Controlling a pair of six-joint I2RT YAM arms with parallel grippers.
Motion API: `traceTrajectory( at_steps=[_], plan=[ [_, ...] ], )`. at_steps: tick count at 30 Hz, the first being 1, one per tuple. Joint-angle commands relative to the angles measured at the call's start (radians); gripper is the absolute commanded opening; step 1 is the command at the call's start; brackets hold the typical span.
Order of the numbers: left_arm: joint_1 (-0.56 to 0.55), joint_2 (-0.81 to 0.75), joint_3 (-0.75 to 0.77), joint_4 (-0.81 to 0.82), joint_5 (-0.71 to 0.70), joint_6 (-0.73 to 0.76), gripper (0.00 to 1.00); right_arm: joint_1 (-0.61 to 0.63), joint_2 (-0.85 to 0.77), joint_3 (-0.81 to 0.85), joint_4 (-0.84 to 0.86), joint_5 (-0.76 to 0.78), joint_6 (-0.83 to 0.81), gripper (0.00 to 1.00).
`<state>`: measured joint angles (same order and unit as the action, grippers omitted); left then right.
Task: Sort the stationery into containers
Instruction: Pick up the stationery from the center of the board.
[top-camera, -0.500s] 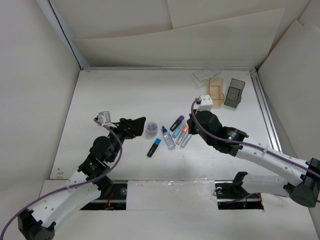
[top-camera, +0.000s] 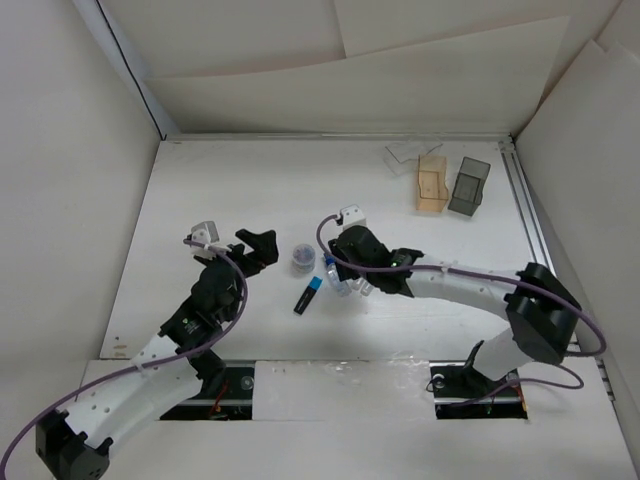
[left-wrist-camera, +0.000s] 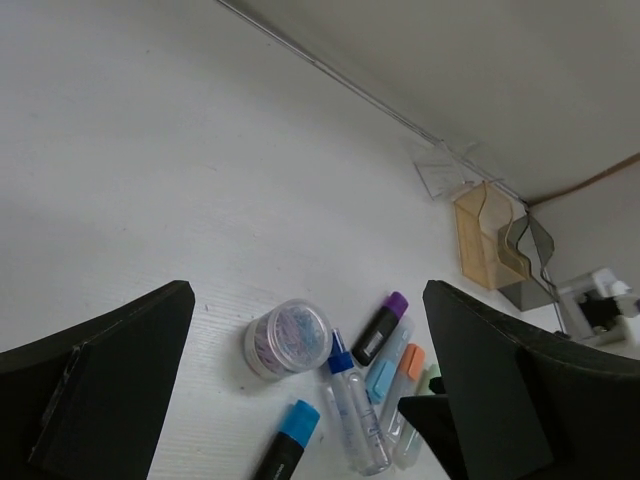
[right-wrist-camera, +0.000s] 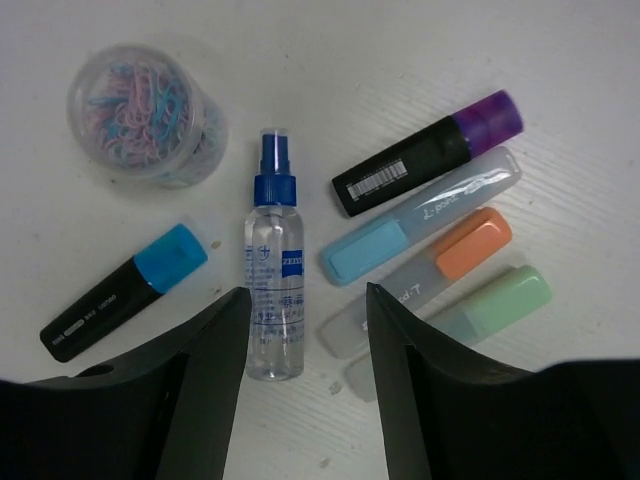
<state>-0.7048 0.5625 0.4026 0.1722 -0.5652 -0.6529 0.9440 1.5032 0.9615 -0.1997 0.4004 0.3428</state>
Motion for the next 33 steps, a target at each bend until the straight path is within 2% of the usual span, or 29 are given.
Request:
traceTrajectory(
  at_steps=[1,8,9,10,11,12,13,14,15,18,22,25,29,33],
  plan=[
    [0.017,-0.036,-0.018,-0.013,-0.030,-0.005,1.00,0.007,0.058,0.051,0.094,-0.079,-0.034,0.56],
    [0.042,-0.023,-0.018,0.027,0.033,0.039,1.00,0.007,0.209,0.123,0.128,-0.098,-0.034,0.49],
    [0.042,-0.012,-0.018,0.042,0.050,0.058,0.95,0.007,0.222,0.141,0.128,-0.110,-0.034,0.48],
    [0.042,-0.003,-0.030,0.084,0.068,0.074,0.80,0.007,0.245,0.141,0.128,-0.110,-0.044,0.48],
    [0.042,-0.003,-0.030,0.084,0.068,0.075,0.55,0.007,0.255,0.155,0.128,-0.110,-0.044,0.48],
    [0.042,-0.003,-0.042,0.084,0.059,0.049,0.35,0.007,0.264,0.155,0.128,-0.101,-0.044,0.48],
    [0.042,0.010,-0.051,0.084,0.059,0.049,0.22,0.007,0.273,0.164,0.128,-0.101,-0.044,0.48],
    [0.042,0.022,-0.051,0.084,0.059,0.036,0.22,-0.002,0.284,0.164,0.128,-0.089,-0.044,0.48],
    [0.042,0.022,-0.051,0.093,0.059,0.036,0.26,-0.002,0.284,0.164,0.128,-0.078,-0.035,0.48],
    [0.042,0.043,-0.061,0.127,0.103,0.036,0.53,-0.014,0.295,0.164,0.128,-0.089,-0.034,0.49],
    [0.042,0.080,-0.061,0.127,0.125,0.036,0.60,-0.024,0.305,0.154,0.128,-0.089,-0.015,0.52],
    [0.042,0.102,-0.051,0.127,0.146,0.026,0.60,-0.024,0.315,0.154,0.128,-0.100,-0.014,0.53],
    [0.042,0.112,-0.041,0.127,0.156,0.025,0.76,-0.024,0.335,0.154,0.128,-0.110,-0.014,0.53],
    [0.042,0.122,-0.031,0.116,0.156,0.025,0.76,-0.024,0.344,0.154,0.128,-0.110,-0.005,0.49]
  ],
)
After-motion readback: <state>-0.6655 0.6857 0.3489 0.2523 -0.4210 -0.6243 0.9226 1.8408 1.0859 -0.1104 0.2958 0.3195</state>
